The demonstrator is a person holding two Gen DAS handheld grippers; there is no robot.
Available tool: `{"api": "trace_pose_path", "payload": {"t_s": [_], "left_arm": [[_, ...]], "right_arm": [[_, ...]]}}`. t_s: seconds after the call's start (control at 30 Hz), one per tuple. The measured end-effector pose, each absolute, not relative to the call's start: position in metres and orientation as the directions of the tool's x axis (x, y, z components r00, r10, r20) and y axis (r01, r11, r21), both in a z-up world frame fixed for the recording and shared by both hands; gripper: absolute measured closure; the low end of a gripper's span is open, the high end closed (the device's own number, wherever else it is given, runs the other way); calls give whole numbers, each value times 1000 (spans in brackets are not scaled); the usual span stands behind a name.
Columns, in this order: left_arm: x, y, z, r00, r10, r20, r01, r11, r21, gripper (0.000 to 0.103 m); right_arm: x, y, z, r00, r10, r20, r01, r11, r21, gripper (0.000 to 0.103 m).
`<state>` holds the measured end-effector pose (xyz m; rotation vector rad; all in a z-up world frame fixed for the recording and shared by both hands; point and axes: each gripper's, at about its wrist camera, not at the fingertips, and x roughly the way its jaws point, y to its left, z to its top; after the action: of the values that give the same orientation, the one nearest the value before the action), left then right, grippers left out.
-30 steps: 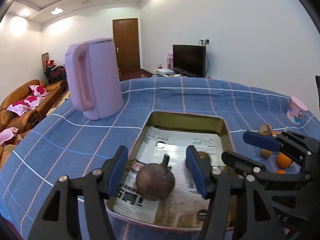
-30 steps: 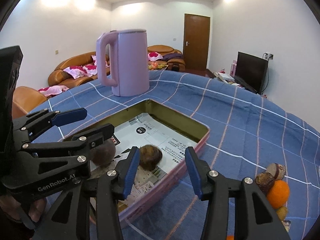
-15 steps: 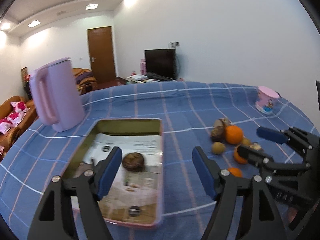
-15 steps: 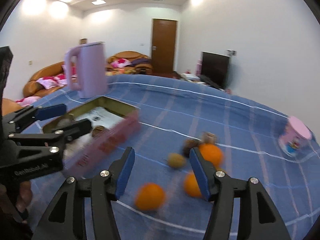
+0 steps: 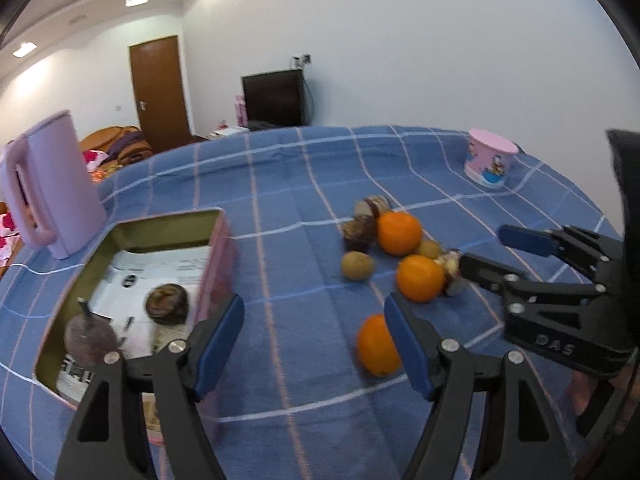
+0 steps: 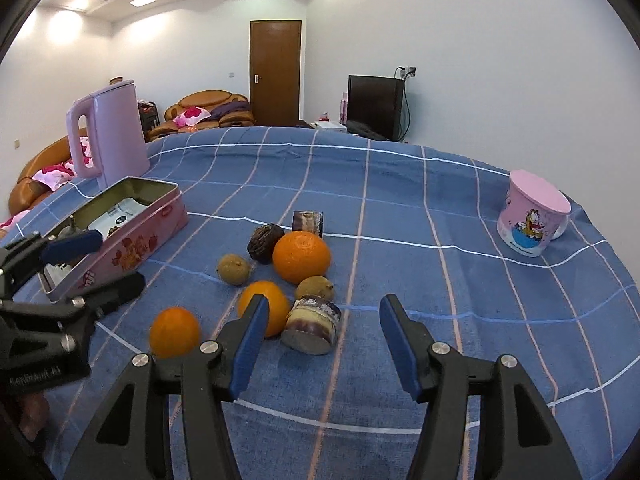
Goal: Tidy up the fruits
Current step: 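Grasp an orange with the left tool while the right tool grasps the labeled round jar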
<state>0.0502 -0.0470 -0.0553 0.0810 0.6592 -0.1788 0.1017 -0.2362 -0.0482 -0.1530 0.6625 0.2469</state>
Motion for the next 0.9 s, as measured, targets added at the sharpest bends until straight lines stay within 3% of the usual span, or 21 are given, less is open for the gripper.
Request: {"api": "trace_pose_path", "payload": {"t_s": [0.23, 0.37, 0.73, 0.77, 0.9], "left_arm": [[50, -61, -65, 731, -189, -656, 263, 965, 15, 29], [53, -63, -69, 699, -220, -681, 288, 957, -13, 42], [61, -74, -78, 625, -280, -728, 352, 934, -58, 58], [63, -74, -78, 618, -296, -729, 360, 930, -73, 67], [65, -76, -77, 624, -293, -724, 356, 932, -71, 71]], "right_arm": [[112, -231, -59, 700, 196, -687, -311, 949, -46, 44], [116, -230, -63, 676, 200, -709, -320, 947, -37, 44], [130, -232, -73, 620, 194, -760, -308, 951, -9, 52], [132, -232, -75, 607, 207, -768, -315, 949, 7, 56], [133, -231, -74, 602, 222, -767, -330, 944, 14, 64]]}}
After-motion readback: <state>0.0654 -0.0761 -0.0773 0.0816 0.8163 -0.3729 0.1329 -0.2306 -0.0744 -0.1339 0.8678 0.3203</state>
